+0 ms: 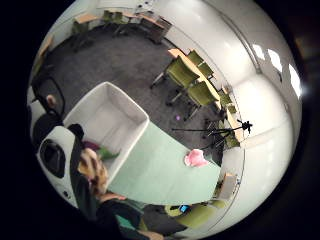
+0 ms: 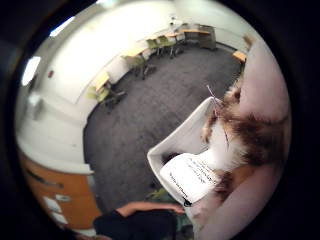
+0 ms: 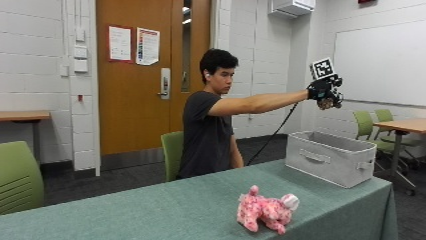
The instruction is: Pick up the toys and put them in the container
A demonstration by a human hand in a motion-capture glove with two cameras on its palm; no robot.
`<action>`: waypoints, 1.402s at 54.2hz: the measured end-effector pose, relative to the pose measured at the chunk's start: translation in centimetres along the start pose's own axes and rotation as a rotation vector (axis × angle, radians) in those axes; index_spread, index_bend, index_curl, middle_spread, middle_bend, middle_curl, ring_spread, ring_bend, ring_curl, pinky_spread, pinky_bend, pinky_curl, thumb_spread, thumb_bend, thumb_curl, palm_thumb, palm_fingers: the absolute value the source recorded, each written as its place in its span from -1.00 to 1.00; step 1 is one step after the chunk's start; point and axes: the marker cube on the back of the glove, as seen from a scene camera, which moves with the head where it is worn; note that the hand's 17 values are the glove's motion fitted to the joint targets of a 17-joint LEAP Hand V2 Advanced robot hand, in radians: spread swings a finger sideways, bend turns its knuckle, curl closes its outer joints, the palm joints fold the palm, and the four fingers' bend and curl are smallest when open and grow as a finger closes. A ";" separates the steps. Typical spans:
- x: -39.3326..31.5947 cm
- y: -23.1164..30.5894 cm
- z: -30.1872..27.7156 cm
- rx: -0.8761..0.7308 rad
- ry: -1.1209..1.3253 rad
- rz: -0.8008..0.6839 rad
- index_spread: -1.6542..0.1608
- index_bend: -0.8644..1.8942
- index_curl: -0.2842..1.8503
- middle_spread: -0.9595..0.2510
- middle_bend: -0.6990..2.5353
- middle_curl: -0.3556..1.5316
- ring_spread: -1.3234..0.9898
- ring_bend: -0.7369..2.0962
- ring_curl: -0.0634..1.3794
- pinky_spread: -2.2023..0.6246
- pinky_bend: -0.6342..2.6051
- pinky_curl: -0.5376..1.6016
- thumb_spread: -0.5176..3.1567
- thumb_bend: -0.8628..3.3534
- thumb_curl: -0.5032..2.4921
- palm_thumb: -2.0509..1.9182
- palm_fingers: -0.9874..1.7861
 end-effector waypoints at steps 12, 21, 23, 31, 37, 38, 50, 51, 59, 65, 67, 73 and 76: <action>-2.1 -1.4 3.3 -0.035 -0.088 0.132 0.42 -0.10 0.19 0.07 0.11 0.08 -0.16 0.43 -0.24 0.22 -0.14 -0.15 -0.28 -0.58 0.05 0.33 0.57; -0.8 -0.5 4.7 -0.218 -0.033 0.151 0.59 -0.47 0.06 0.36 -0.19 -0.03 -0.06 0.27 -0.23 0.33 0.11 0.02 -0.27 -0.71 -0.15 -0.05 -0.58; -0.3 -0.2 4.5 -0.210 -0.027 0.113 0.62 -0.46 -0.06 0.45 -0.24 -0.09 -0.02 0.16 -0.33 0.38 0.10 -0.02 -0.28 -0.70 -0.19 -0.08 -0.61; -3.9 -0.6 4.2 -0.203 0.127 0.119 0.73 -0.39 -0.28 0.65 -0.33 -0.17 0.04 -0.01 -0.55 0.47 0.07 -0.09 -0.31 -0.68 -0.30 -0.09 -0.54; -3.9 -0.2 2.6 -0.173 0.009 0.198 0.74 -0.34 -0.35 0.67 -0.37 -0.20 0.05 -0.08 -0.58 0.50 0.02 -0.12 -0.32 -0.68 -0.37 -0.09 -0.50; -3.4 0.0 2.2 -0.170 -0.003 0.214 0.74 -0.34 -0.36 0.67 -0.37 -0.20 0.05 -0.09 -0.59 0.50 0.01 -0.13 -0.32 -0.68 -0.38 -0.09 -0.49; 10.1 7.1 -2.3 -0.169 0.096 0.156 0.70 -0.29 -0.42 0.60 -0.43 -0.22 0.03 -0.20 -0.61 0.52 -0.07 -0.17 -0.32 -0.67 -0.47 -0.08 -0.41; 11.5 7.9 -2.8 -0.164 0.090 0.155 0.70 -0.29 -0.42 0.59 -0.44 -0.22 0.03 -0.20 -0.61 0.52 -0.08 -0.18 -0.32 -0.67 -0.47 -0.08 -0.41; 21.1 13.1 -4.3 -0.163 0.298 0.354 0.68 -0.28 -0.44 0.57 -0.46 -0.22 0.02 -0.25 -0.61 0.52 -0.12 -0.20 -0.32 -0.67 -0.50 -0.08 -0.39; 27.5 17.4 -5.0 -0.180 0.305 0.486 0.66 -0.27 -0.44 0.56 -0.46 -0.23 0.01 -0.27 -0.60 0.53 -0.14 -0.20 -0.32 -0.66 -0.52 -0.07 -0.38; 29.4 18.9 -4.8 -0.184 0.322 0.514 0.66 -0.27 -0.44 0.55 -0.46 -0.23 0.00 -0.28 -0.60 0.53 -0.15 -0.21 -0.31 -0.66 -0.52 -0.07 -0.37; 34.1 22.3 -3.6 -0.201 0.359 0.577 0.64 -0.27 -0.44 0.54 -0.46 -0.24 -0.01 -0.31 -0.60 0.53 -0.15 -0.21 -0.30 -0.65 -0.53 -0.05 -0.36; 36.1 23.5 -2.8 -0.207 0.375 0.591 0.64 -0.27 -0.44 0.54 -0.47 -0.25 -0.01 -0.31 -0.59 0.53 -0.15 -0.20 -0.30 -0.65 -0.53 -0.05 -0.36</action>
